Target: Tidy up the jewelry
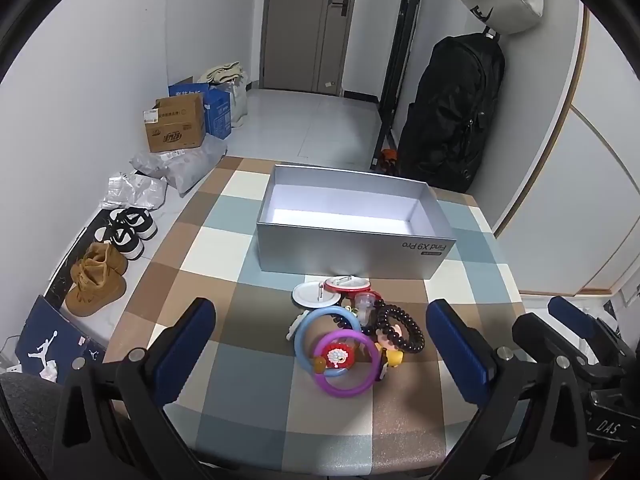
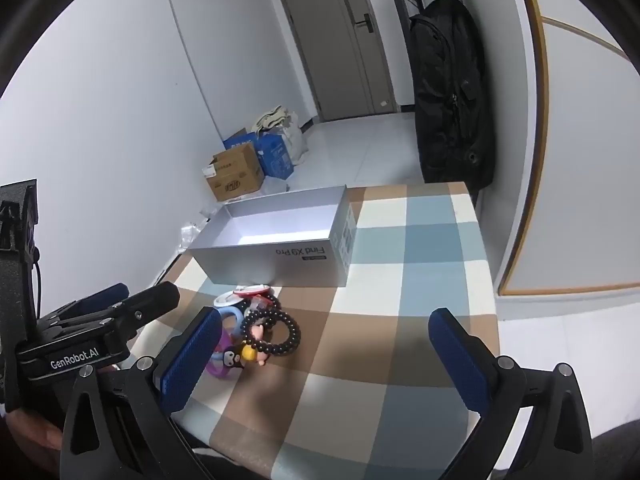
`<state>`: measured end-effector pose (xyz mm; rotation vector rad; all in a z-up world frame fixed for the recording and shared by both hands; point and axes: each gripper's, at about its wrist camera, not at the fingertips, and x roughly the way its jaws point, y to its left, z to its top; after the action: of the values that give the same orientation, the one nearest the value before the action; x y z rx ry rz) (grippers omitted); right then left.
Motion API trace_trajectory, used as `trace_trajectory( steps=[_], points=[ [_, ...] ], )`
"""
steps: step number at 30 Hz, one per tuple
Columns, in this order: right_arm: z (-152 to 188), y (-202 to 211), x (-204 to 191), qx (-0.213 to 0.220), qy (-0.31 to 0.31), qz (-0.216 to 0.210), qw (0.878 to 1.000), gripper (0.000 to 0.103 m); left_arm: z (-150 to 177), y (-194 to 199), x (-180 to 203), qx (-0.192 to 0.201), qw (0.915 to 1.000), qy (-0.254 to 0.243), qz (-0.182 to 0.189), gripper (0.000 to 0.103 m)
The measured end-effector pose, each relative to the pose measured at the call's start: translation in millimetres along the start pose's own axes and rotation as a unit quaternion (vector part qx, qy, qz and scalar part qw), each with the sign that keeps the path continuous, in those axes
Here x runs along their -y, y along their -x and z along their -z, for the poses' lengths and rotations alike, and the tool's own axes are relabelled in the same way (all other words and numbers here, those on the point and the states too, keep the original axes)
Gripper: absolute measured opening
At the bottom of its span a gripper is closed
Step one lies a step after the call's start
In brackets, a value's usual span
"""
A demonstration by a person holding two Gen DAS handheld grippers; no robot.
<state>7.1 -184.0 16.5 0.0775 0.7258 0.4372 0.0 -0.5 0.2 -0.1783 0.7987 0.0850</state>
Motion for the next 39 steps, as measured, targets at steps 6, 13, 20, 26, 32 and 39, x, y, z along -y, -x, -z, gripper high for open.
trace_trajectory(
  steps=[6, 13, 20, 26, 32, 39],
  points=[
    [0.6, -1.2, -1.4, 0.001, 0.003, 0.000, 1.000, 0.103, 2.3, -1.7, 2.6, 0.000, 0.9999, -0.007, -0.009, 0.102],
    [4.1, 0.3, -2.3, 0.005, 0.001, 0.001, 1.000, 0.103, 0.9, 0.1, -0.3, 0.003, 1.0000, 0.002, 0.000, 0.102],
    [1.3, -0.8, -1.4, 0.000, 0.001, -0.001, 1.000, 0.103, 0.4, 0.4, 0.2, 0.004, 1.0000, 0.000, 0.002, 0.102],
    [0.2, -1.0, 0.2, 0.000, -0.002, -0.001, 1.000, 0.103, 0.3, 0.4, 0.6, 0.002, 1.0000, -0.001, 0.005, 0.102],
    [1.0, -0.7, -0.6, 0.000, -0.002, 0.000, 1.000, 0.103, 0.6, 1.1, 0.3, 0.001, 1.0000, 0.000, 0.008, 0.102],
    [1.1, -1.5, -0.1, -0.001, -0.007, -0.002, 1.000, 0.103, 1.1, -0.3, 1.2, -0.003, 0.9999, 0.000, 0.010, 0.102]
  ],
)
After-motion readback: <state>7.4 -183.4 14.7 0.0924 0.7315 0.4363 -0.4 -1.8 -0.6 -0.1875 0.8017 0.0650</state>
